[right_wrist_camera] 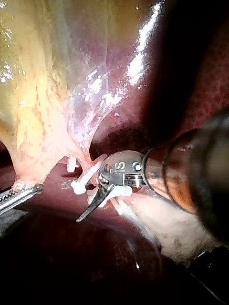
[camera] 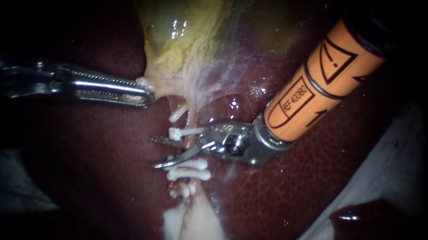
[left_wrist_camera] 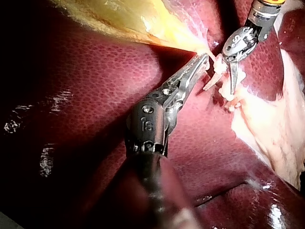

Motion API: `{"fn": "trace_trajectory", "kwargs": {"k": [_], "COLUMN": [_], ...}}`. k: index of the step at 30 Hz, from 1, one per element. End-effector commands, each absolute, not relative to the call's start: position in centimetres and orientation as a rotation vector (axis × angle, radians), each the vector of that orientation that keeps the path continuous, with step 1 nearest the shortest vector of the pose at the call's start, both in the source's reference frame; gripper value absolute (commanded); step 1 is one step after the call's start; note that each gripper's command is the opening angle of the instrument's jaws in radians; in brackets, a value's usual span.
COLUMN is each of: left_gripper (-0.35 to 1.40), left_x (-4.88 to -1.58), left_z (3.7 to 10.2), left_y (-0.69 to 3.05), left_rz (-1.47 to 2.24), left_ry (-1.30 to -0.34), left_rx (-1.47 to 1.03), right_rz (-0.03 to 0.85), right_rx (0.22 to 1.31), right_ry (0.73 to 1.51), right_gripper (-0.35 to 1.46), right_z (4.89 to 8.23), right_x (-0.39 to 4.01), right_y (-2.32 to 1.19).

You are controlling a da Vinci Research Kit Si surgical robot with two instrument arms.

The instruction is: Go to the cutting position right tube

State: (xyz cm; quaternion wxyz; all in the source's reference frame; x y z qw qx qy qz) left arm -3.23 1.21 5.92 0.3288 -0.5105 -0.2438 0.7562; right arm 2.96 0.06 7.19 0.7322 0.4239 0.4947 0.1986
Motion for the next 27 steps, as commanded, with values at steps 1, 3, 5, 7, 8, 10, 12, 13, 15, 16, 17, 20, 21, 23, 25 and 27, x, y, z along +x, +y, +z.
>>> {"fn": "trace_trajectory", "kwargs": {"k": [1, 3, 5, 7, 8, 10, 12, 13, 15, 16, 17, 20, 21, 23, 25, 27], "left_gripper": [-0.35, -0.35, -0.35, -0.35, -0.35, -0.35, -0.35, -0.35, -0.35, -0.35, -0.35, -0.35, -0.35, -0.35, -0.35, -0.35], "left_x": [-3.24, -3.24, -3.24, -3.24, -3.24, -3.24, -3.23, -3.23, -3.23, -3.23, -3.23, -3.23, -3.23, -3.23, -3.23, -3.23], "left_z": [5.92, 5.92, 5.93, 5.93, 5.93, 5.93, 5.92, 5.92, 5.92, 5.92, 5.92, 5.93, 5.93, 5.93, 5.94, 5.94], "left_y": [1.21, 1.21, 1.21, 1.21, 1.21, 1.21, 1.21, 1.21, 1.21, 1.21, 1.21, 1.21, 1.21, 1.21, 1.21, 1.22], "left_rz": [1.979, 1.979, 1.979, 1.979, 1.979, 1.979, 1.979, 1.979, 1.979, 1.979, 1.979, 1.979, 1.979, 1.979, 1.979, 1.979], "left_ry": [-0.637, -0.637, -0.637, -0.637, -0.637, -0.637, -0.638, -0.638, -0.638, -0.638, -0.638, -0.638, -0.638, -0.638, -0.638, -0.638], "left_rx": [-1.335, -1.335, -1.335, -1.335, -1.335, -1.336, -1.336, -1.336, -1.336, -1.336, -1.336, -1.336, -1.336, -1.336, -1.336, -1.336], "right_rz": [0.453, 0.465, 0.475, 0.481, 0.481, 0.483, 0.485, 0.485, 0.487, 0.487, 0.488, 0.488, 0.488, 0.488, 0.489, 0.488], "right_rx": [0.929, 0.927, 0.929, 0.933, 0.934, 0.937, 0.94, 0.942, 0.944, 0.945, 0.946, 0.948, 0.948, 0.947, 0.947, 0.947], "right_ry": [1.088, 1.092, 1.093, 1.091, 1.091, 1.091, 1.094, 1.094, 1.095, 1.095, 1.095, 1.095, 1.095, 1.095, 1.095, 1.095], "right_gripper": [1.4, 1.42, 1.42, 1.43, 1.43, 1.43, 1.43, 1.43, 1.43, 1.43, 1.43, 1.43, 1.43, 1.43, 1.43, 1.43], "right_z": [7.19, 7.19, 7.17, 7.13, 7.11, 7.04, 6.97, 6.92, 6.86, 6.82, 6.8, 6.77, 6.77, 6.78, 6.78, 6.79], "right_x": [2.97, 2.99, 3.0, 3.0, 3.01, 3.01, 3.02, 3.02, 3.02, 3.02, 3.02, 3.02, 3.02, 3.01, 3.01, 3.01], "right_y": [0.06, 0.07, 0.08, 0.08, 0.08, 0.08, 0.08, 0.07, 0.07, 0.07, 0.07, 0.08, 0.08, 0.08, 0.08, 0.08]}}
